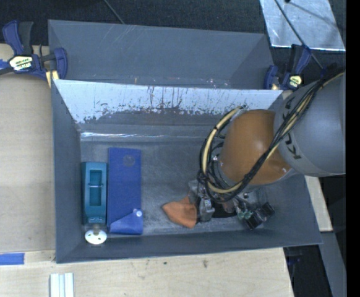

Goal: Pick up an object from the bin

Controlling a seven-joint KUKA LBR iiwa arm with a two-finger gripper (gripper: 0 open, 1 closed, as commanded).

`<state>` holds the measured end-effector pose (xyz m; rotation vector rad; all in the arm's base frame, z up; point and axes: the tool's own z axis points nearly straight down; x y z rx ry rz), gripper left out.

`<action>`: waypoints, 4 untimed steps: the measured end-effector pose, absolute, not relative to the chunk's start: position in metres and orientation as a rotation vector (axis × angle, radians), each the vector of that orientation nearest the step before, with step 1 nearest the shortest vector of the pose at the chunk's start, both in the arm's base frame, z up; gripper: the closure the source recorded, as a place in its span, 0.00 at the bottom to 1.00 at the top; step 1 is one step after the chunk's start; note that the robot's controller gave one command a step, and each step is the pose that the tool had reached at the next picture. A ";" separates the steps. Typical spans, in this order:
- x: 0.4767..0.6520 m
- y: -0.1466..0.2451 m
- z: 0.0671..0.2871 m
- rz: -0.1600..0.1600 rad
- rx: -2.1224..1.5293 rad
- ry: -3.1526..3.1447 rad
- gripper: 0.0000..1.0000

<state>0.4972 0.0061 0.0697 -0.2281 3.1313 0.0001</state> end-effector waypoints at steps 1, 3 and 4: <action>0.497 0.006 0.070 0.000 -0.228 3.131 1.00; 0.527 0.012 0.199 -0.001 -0.240 3.130 1.00; 0.533 0.012 0.240 0.000 -0.254 3.136 1.00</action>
Offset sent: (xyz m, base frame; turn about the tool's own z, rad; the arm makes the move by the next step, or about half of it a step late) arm 0.0287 0.0068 0.1292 -0.0108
